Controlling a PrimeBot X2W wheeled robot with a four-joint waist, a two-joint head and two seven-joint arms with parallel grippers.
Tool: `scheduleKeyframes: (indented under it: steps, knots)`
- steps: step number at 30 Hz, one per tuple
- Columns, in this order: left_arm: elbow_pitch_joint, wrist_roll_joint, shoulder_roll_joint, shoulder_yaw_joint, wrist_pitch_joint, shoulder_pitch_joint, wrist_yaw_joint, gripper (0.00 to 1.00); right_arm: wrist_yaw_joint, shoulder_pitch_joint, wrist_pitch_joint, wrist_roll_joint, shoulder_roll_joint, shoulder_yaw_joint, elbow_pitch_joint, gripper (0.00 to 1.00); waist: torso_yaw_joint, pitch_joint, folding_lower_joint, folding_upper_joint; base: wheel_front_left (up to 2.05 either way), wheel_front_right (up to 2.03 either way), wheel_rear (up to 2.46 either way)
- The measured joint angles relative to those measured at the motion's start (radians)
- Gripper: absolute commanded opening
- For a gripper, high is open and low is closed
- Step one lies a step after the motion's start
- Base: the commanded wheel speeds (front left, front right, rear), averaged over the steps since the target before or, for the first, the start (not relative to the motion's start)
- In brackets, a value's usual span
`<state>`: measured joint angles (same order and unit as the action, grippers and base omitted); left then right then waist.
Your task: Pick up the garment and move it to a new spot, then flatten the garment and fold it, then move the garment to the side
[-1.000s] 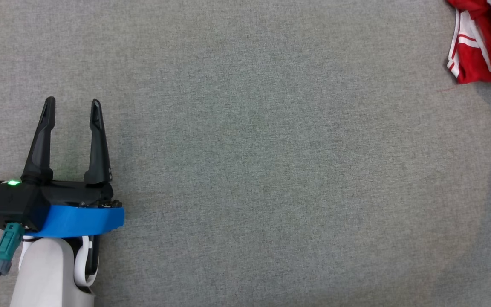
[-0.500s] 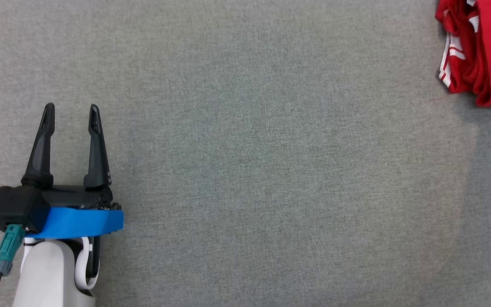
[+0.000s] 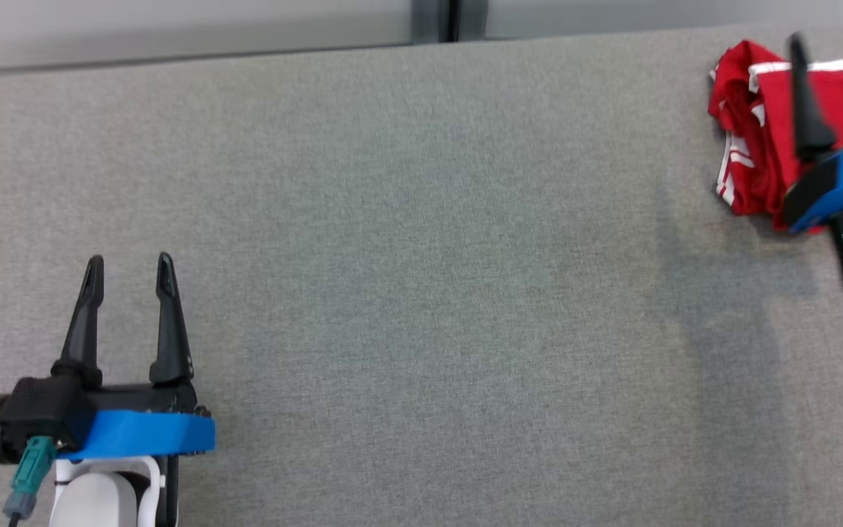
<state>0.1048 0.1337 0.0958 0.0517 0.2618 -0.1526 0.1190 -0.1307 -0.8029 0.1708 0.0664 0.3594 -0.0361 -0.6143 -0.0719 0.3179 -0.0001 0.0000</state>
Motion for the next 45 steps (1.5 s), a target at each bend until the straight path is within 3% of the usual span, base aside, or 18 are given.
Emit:
scheduleKeyframes:
  steps: [8,14,32,45]
  knots:
    - [0.025,0.007,-0.01,0.022,0.0,0.081,-0.008,1.0,0.0,0.144,0.054,0.085,-0.114,-0.114,0.063,1.0,0.016,-0.105,-0.0001,0.0,0.0,0.0,0.0]
    - [0.038,0.007,-0.02,0.023,0.0,0.13,-0.013,1.0,0.0,0.256,0.07,0.136,-0.158,-0.141,0.111,1.0,0.029,-0.173,-0.0002,0.0,0.0,0.0,0.0]
    - [0.058,0.008,-0.031,0.004,0.0,0.19,-0.024,1.0,0.0,0.626,0.023,0.128,-0.279,0.012,0.365,1.0,0.046,-0.27,-0.0001,0.0,0.0,0.0,0.0]
    - [0.08,0.017,-0.035,-0.008,0.0,0.193,-0.022,1.0,0.0,0.73,-0.026,0.1,-0.306,0.063,0.478,1.0,0.055,-0.285,0.0,0.0,0.0,0.0,0.0]
